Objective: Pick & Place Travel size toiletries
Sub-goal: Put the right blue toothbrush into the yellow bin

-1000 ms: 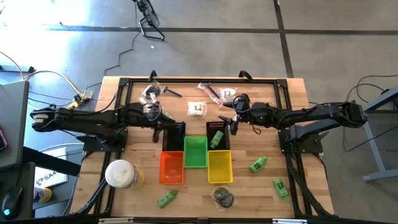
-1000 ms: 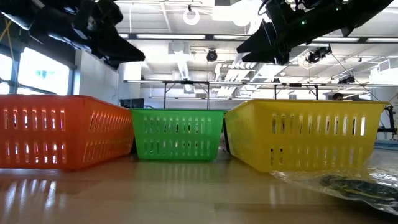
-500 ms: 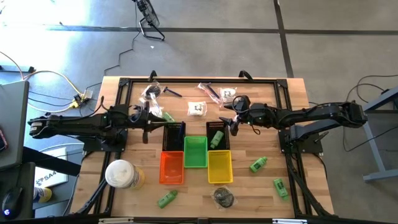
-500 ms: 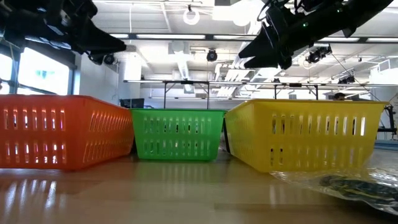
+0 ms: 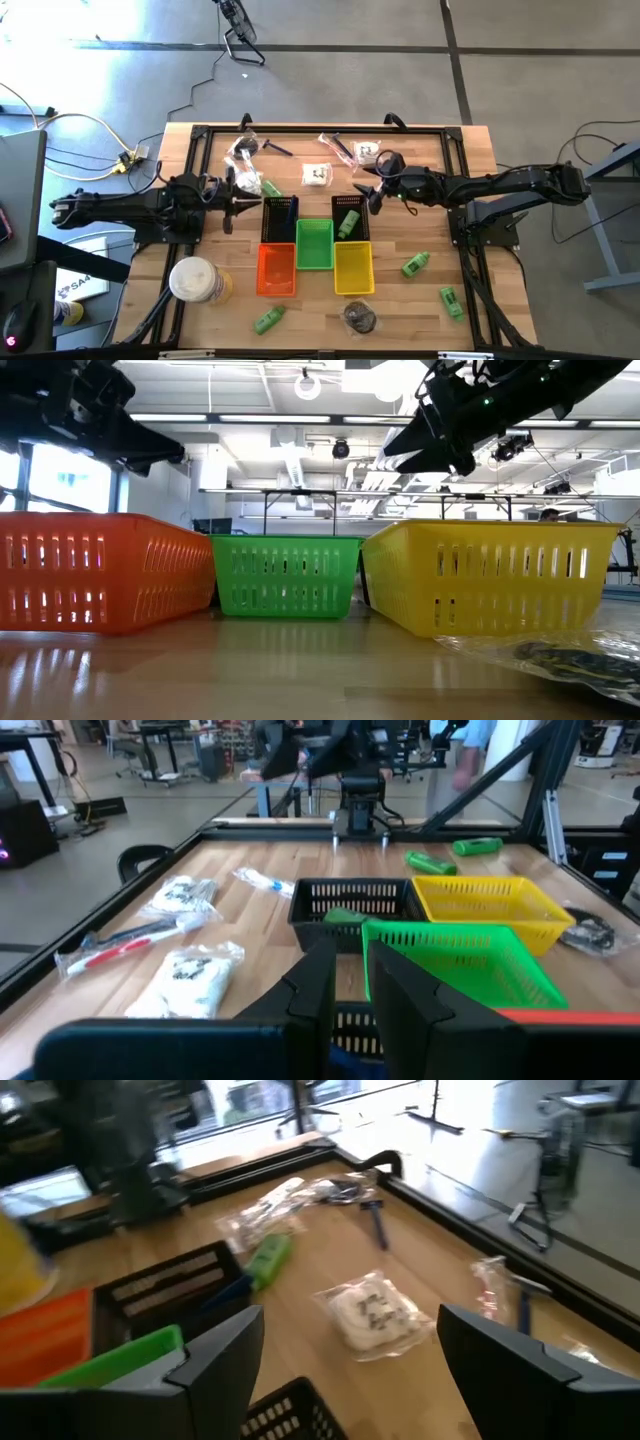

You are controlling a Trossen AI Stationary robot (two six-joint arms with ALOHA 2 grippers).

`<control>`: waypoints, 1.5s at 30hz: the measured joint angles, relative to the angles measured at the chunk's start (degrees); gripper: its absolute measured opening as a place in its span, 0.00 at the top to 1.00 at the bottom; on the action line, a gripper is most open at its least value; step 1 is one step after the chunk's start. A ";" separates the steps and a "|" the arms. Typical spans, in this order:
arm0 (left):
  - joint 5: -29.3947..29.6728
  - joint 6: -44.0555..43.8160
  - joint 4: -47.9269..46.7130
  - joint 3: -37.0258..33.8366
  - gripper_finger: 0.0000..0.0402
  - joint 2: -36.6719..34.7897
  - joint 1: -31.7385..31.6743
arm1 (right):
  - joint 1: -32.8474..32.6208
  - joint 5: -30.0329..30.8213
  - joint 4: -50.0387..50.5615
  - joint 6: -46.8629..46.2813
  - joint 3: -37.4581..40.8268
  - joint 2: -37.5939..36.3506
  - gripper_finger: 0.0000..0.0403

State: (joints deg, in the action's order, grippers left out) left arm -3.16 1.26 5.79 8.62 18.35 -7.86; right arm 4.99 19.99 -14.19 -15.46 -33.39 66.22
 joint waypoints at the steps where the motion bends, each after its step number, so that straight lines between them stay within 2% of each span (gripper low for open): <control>1: 0.00 -0.01 0.05 -0.38 0.85 -0.33 0.00 | -0.02 1.26 0.02 -0.79 0.00 0.00 0.28; 5: 0.07 -0.02 -0.02 -0.91 0.85 -0.67 0.00 | -0.02 5.39 0.11 -3.65 0.00 0.00 0.28; 14: 0.24 0.00 -0.27 -0.91 0.85 -0.65 0.00 | -1.28 9.30 0.68 -7.65 0.00 0.00 0.28; 20: 0.25 -0.01 -1.30 -0.91 0.85 -0.63 0.00 | -2.93 14.38 1.24 -9.58 -0.17 0.00 0.28; 28: 0.74 -0.02 -1.40 -0.91 0.85 -0.63 0.00 | -3.21 22.69 21.73 -21.43 -7.10 0.60 0.28; 38: 0.86 -0.02 -2.40 -0.88 0.85 -0.61 0.00 | -0.36 23.21 33.54 -38.19 -7.43 2.58 0.28; 45: 0.92 -0.04 -2.82 -0.87 0.85 -0.61 0.00 | 2.19 20.17 33.15 -42.37 -7.43 9.48 0.28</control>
State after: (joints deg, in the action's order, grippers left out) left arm -2.24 1.21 2.96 7.75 17.74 -7.86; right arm 7.18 40.17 18.96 -57.82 -40.82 75.70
